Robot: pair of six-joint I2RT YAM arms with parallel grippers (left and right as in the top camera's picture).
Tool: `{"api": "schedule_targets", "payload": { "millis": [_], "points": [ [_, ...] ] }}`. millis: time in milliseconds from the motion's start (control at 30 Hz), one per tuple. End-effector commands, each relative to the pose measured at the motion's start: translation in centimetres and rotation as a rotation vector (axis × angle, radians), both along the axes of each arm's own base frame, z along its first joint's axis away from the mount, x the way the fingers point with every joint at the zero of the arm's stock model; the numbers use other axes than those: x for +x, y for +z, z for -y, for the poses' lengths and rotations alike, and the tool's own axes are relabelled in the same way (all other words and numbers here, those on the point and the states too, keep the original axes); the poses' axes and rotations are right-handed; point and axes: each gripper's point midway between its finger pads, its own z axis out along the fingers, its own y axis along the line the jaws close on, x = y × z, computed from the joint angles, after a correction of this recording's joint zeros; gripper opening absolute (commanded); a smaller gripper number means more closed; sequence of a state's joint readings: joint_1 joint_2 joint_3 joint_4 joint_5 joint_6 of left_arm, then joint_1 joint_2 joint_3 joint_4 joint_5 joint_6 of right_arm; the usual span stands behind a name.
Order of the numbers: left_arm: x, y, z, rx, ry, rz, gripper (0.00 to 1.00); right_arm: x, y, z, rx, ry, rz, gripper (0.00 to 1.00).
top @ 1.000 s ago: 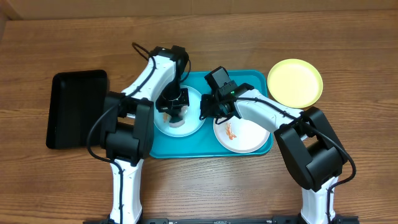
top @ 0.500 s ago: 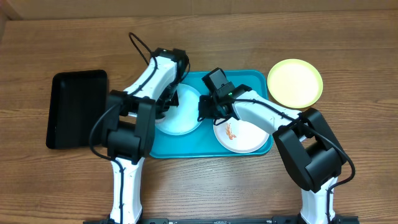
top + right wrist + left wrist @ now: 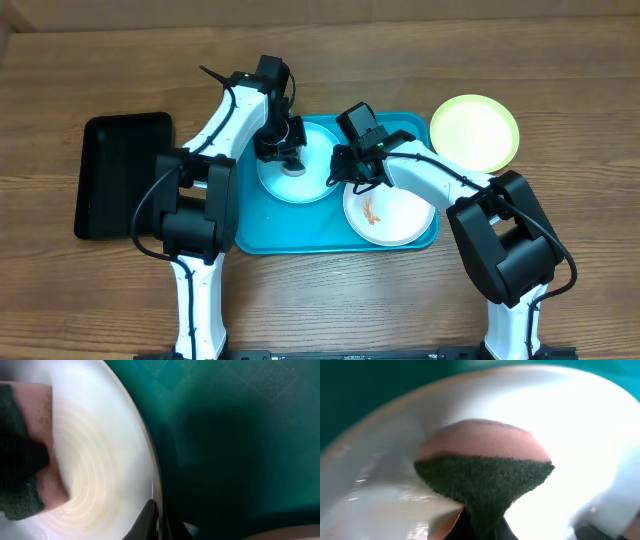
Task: Clean dirty plates on tray and stack at the side
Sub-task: 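Keep scrubbing the light-blue plate, then lift the left gripper away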
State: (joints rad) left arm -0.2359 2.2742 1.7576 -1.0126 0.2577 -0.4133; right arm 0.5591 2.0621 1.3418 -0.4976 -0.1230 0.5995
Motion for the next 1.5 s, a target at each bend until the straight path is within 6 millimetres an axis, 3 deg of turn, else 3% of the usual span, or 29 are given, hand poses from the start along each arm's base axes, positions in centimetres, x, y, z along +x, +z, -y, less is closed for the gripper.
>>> {"api": "schedule_targets", "payload": {
  "millis": [0, 167, 300, 367, 433, 533, 633, 733, 833, 1033, 1200, 1467],
  "points": [
    [-3.3, -3.3, 4.2, -0.109, -0.126, -0.115, 0.04, -1.4, -1.1, -0.7, -0.015, 0.056, -0.025, 0.04],
    [-3.3, -3.2, 4.5, -0.125, -0.144, -0.106, 0.04, -1.7, -1.0, -1.1, 0.006, 0.082, -0.034, 0.04],
    [-3.9, -2.5, 6.3, -0.226, -0.211, -0.108, 0.04, -1.6, -1.0, -1.2, 0.009, 0.087, -0.029, 0.04],
    [-4.1, -2.8, 5.8, -0.179, -0.22, -0.111, 0.04, -1.6, -1.0, -1.2, 0.01, 0.087, -0.029, 0.04],
    [-4.1, -3.5, 4.2, -0.074, -0.203, -0.115, 0.04, -1.6, -1.0, -1.2, 0.008, 0.087, -0.032, 0.04],
    [-3.7, -4.3, -0.2, 0.165, -0.139, -0.117, 0.04, -1.8, -1.1, -1.1, 0.004, 0.087, -0.037, 0.04],
    [-3.1, -4.0, -6.6, 0.484, -0.084, -0.098, 0.04, -1.8, -1.1, -1.1, 0.003, 0.09, -0.037, 0.04],
    [-2.5, -2.3, -11.9, 0.756, -0.031, -0.067, 0.04, -1.8, -1.1, -1.1, 0.003, 0.09, -0.036, 0.04],
    [-2.3, -1.6, -13.8, 0.832, -0.016, -0.059, 0.04, -1.6, -1.0, -1.1, 0.005, 0.093, -0.027, 0.04],
    [-2.4, -1.0, -14.8, 0.835, 0.041, -0.073, 0.04, -1.5, -0.9, -1.2, -0.001, 0.124, -0.011, 0.04],
    [-1.1, 2.4, -15.3, 0.805, 0.173, 0.011, 0.04, -0.7, 0.2, -1.7, 0.001, 0.17, 0.035, 0.04],
    [1.1, 13.4, -13.8, 0.442, 0.363, 0.277, 0.04, 1.2, 3.4, -2.3, -0.02, 0.22, 0.123, 0.04]
  ]
}}
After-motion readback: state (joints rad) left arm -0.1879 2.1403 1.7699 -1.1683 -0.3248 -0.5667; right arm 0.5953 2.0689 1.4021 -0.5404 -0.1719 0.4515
